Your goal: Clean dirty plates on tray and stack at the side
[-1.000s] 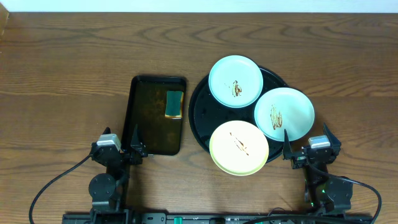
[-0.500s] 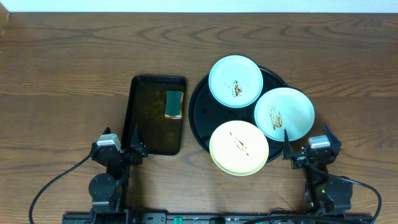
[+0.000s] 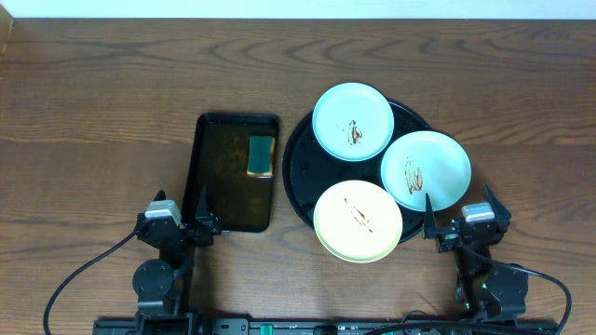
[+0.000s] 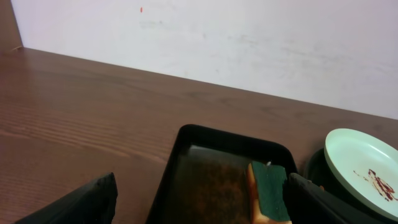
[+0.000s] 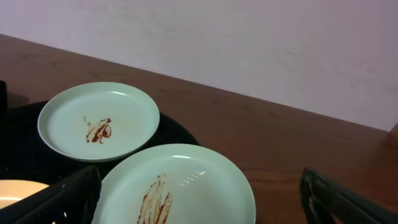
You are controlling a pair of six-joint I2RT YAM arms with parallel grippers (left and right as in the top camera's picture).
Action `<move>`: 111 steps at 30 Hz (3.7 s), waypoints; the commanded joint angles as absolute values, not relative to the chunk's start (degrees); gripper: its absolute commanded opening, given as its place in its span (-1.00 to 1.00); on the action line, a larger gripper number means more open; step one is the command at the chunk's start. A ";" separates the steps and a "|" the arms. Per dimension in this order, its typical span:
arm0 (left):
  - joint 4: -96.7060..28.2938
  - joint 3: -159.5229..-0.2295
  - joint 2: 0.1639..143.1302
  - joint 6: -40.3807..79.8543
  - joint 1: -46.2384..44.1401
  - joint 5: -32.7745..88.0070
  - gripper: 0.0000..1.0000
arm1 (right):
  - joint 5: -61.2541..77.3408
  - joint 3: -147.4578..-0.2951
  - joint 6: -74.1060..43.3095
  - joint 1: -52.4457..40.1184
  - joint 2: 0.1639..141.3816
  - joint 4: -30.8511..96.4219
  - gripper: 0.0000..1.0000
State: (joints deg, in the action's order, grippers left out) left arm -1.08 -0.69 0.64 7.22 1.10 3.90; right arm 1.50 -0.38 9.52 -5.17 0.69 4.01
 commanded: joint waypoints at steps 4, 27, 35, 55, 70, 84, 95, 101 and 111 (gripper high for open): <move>-3.64 -0.23 0.71 6.24 1.39 4.69 0.70 | 1.34 -0.32 9.93 -5.61 0.64 4.25 0.99; -3.66 -0.23 0.71 6.22 1.39 4.69 0.70 | 1.34 -0.32 9.93 -5.61 0.64 4.23 0.98; -3.64 -0.23 0.71 6.24 1.39 4.69 0.71 | 1.34 -0.32 9.93 -5.61 0.64 4.25 0.98; -3.66 -0.23 0.71 6.24 1.39 4.69 0.71 | 1.34 -0.32 9.93 -5.61 0.64 4.25 0.98; -3.66 -0.23 0.71 6.24 1.39 4.86 0.70 | 1.96 -0.32 9.80 -5.61 0.64 4.05 0.98; -8.99 -7.77 9.98 6.26 1.37 4.95 0.71 | -0.01 -3.07 0.21 -5.61 1.54 8.54 0.98; -19.84 -26.61 33.19 6.24 1.32 12.08 0.71 | 1.72 -16.45 -7.27 -5.61 14.41 19.90 0.98; -31.05 -39.33 46.39 6.24 1.32 15.86 0.71 | 4.16 -24.95 -7.25 -5.61 25.80 28.14 0.99; -51.59 -58.26 59.81 6.24 1.32 15.86 0.71 | 9.56 -42.54 -7.20 -5.61 48.80 45.47 0.99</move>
